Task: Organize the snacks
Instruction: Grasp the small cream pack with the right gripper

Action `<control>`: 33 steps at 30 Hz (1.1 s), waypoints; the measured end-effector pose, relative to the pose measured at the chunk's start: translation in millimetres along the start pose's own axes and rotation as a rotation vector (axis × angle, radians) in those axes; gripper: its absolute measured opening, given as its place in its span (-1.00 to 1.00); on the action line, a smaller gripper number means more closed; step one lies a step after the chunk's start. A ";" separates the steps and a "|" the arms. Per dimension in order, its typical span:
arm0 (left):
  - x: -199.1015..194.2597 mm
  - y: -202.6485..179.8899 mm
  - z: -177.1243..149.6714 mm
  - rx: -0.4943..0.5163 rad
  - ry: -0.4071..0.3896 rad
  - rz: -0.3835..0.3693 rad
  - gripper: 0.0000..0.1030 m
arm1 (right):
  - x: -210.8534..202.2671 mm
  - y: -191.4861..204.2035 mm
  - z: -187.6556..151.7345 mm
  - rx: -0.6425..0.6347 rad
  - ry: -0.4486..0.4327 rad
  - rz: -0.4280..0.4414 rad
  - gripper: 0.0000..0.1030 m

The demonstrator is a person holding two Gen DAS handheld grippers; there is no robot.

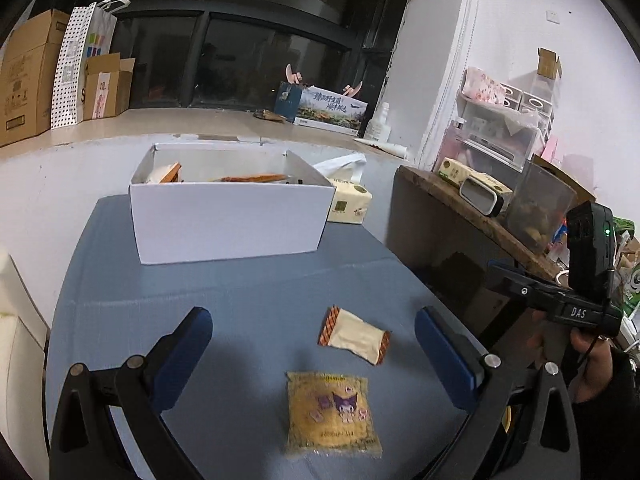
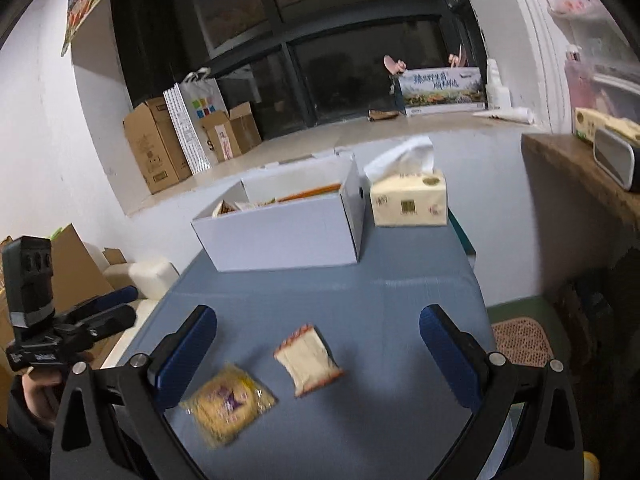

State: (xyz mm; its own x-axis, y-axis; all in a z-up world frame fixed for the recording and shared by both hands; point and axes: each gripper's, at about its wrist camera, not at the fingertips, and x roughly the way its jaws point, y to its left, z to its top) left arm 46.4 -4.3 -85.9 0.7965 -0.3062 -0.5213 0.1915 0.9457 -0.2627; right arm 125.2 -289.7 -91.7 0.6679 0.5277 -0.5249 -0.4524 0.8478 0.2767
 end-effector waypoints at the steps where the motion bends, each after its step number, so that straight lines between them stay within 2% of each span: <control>1: -1.1 -0.2 -1.4 -0.004 0.000 0.004 1.00 | 0.0 -0.1 -1.3 -0.004 0.002 0.001 1.00; 10: -10.8 -1.7 -6.3 -0.001 -0.003 0.001 1.00 | 14.2 8.2 -7.1 -0.052 0.049 -0.015 1.00; 24: -22.9 -20.5 -20.8 0.095 -0.008 -0.019 1.00 | 79.5 24.1 -39.1 -0.202 0.247 -0.032 1.00; 33: -16.9 -17.5 -27.4 0.096 0.022 -0.013 1.00 | 124.5 32.1 -56.3 -0.340 0.320 -0.076 1.00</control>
State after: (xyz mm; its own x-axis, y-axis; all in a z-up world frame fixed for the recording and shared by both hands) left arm 13.9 -18.7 -94.6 0.7813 -0.3196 -0.5361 0.2563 0.9475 -0.1913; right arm 160.5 -199.8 -193.5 0.5151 0.3769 -0.7699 -0.6127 0.7900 -0.0232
